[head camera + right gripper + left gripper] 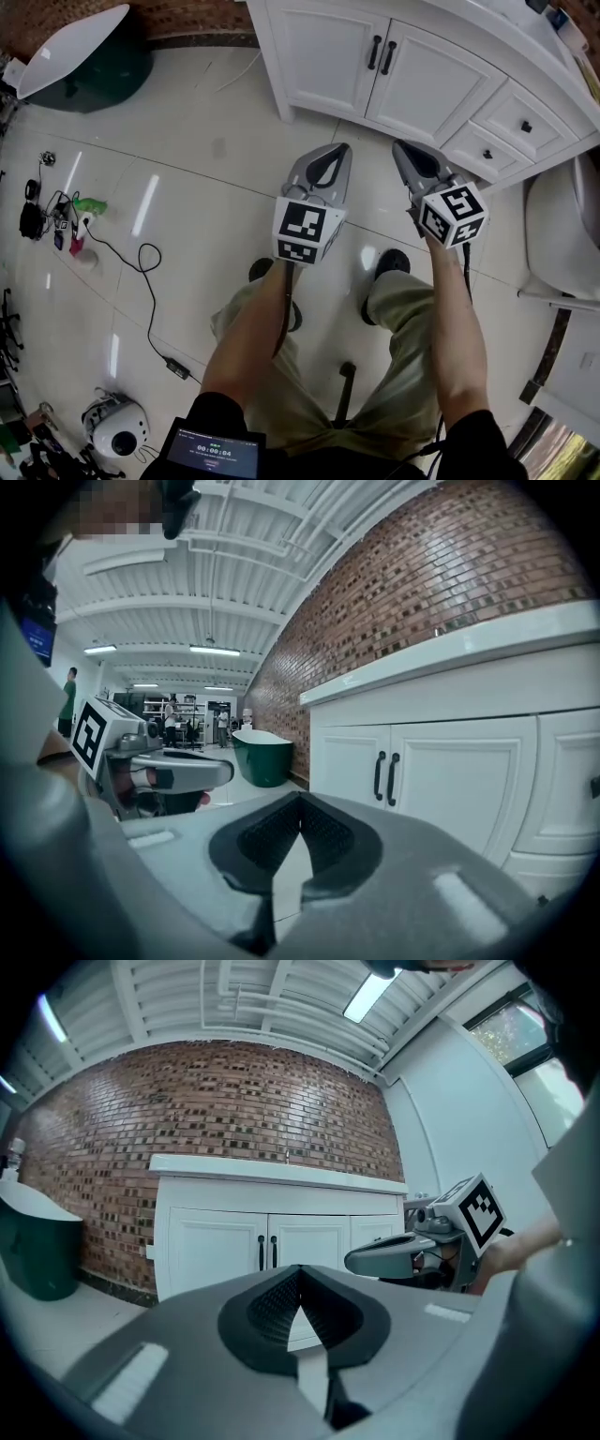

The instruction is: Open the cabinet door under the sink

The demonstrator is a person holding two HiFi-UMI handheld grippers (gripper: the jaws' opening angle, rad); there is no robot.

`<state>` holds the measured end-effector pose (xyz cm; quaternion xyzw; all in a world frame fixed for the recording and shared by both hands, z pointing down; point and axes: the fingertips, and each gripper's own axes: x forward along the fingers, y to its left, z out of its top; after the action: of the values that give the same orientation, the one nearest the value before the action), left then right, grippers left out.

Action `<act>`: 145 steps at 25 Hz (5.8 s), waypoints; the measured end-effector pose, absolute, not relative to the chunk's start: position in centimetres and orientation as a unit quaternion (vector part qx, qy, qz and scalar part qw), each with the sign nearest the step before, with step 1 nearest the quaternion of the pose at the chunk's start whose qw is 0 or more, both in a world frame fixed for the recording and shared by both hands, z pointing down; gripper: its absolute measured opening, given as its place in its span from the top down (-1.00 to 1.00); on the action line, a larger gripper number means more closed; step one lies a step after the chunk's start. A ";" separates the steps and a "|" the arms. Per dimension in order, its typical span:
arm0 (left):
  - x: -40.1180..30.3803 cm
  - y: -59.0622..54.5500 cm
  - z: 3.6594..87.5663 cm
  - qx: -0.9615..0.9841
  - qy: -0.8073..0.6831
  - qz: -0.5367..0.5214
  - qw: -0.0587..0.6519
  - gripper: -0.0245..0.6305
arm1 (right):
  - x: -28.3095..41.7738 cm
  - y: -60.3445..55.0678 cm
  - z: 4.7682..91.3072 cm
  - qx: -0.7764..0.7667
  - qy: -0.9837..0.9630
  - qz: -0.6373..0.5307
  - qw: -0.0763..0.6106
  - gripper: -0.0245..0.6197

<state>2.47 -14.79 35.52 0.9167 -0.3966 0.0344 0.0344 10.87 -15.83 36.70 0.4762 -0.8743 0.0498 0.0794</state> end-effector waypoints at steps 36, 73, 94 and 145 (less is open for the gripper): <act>4.9 -29.7 34.1 0.936 -0.344 0.072 0.003 0.87 | 16.7 -37.9 40.2 0.590 -0.792 0.078 0.135 0.62; 4.9 -31.5 34.4 0.940 -0.334 0.073 0.006 0.87 | 16.7 -41.1 41.7 0.602 -0.783 0.093 0.124 0.66; 5.0 -31.7 34.7 0.940 -0.332 0.078 0.004 0.87 | 17.2 -41.5 41.7 0.610 -0.778 0.103 0.108 0.83; 5.4 -22.9 32.6 0.945 -0.320 0.065 -0.013 0.87 | 15.3 -32.6 41.5 0.592 -0.790 0.104 0.118 0.83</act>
<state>5.36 -22.86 32.59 0.9451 -0.3198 0.0654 -0.0133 15.29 -32.60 41.53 0.5923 -0.7902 0.1043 0.1176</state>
